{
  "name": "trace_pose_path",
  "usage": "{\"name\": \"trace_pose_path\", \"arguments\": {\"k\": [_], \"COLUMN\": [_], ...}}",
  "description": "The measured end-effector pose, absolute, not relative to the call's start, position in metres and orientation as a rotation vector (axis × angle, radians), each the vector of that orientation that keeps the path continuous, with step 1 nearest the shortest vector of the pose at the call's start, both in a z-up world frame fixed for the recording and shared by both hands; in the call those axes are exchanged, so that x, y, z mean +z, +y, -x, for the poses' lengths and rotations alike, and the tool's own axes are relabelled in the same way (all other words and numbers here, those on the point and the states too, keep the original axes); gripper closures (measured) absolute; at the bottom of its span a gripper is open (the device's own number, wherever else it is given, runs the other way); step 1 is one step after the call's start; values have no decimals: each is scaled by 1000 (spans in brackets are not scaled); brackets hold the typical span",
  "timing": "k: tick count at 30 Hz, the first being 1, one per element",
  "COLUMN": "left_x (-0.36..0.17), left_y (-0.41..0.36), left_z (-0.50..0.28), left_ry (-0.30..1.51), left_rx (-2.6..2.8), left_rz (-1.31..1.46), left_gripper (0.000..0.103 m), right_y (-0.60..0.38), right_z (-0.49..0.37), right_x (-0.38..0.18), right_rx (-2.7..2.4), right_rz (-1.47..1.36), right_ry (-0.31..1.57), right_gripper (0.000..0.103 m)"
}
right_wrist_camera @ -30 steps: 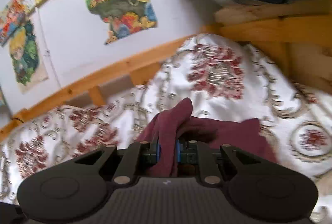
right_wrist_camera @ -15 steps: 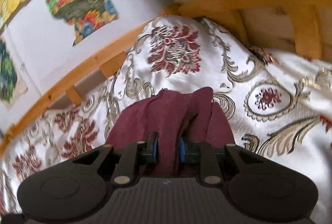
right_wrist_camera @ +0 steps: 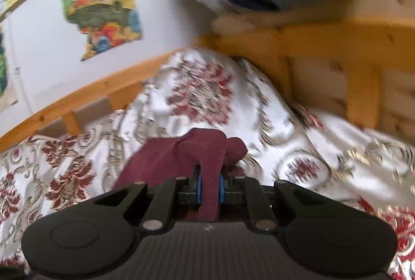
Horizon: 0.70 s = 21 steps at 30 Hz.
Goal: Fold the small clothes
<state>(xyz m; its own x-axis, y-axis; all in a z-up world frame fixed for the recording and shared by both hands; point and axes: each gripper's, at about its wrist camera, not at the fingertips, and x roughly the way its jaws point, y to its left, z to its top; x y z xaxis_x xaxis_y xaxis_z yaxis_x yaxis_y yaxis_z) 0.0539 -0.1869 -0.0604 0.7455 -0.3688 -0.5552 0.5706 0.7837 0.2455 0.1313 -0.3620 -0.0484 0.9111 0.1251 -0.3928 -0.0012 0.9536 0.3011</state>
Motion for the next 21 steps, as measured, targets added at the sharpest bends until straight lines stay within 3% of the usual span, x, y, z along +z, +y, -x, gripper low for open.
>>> {"name": "trace_pose_path", "arguments": {"k": [6,10,13,14,18,20,21], "left_x": [-58,-50,-47,-45,-38,-36,-36], "left_y": [-182,-166,-155,-152,-137,-128,-125], "left_z": [-50,-53,-55,-56,-63,-71,-74], "left_ry": [524,554,567,572,590,606,616], "left_rx": [-541,-565,-567,-566,-544,-524,-512], "left_rz": [-389,-265,-182,-158,-39,34,59], "left_gripper": [70,48,42,40,17,13,10], "right_y": [-370,-367,-366,-366,-366,-366,-366], "right_z": [-135,-133,-134,-134,-132,-130,-127], "right_x": [-59,-58,-58,-58,-58,-57,-56], "right_rx": [64,45,41,37,18,17,19], "right_rz": [-358,-315,-312,-311,-308,-310,-309], "right_ry": [452,454,456,456,450,450,451], "right_gripper": [86,84,84,82,65,59,48]}}
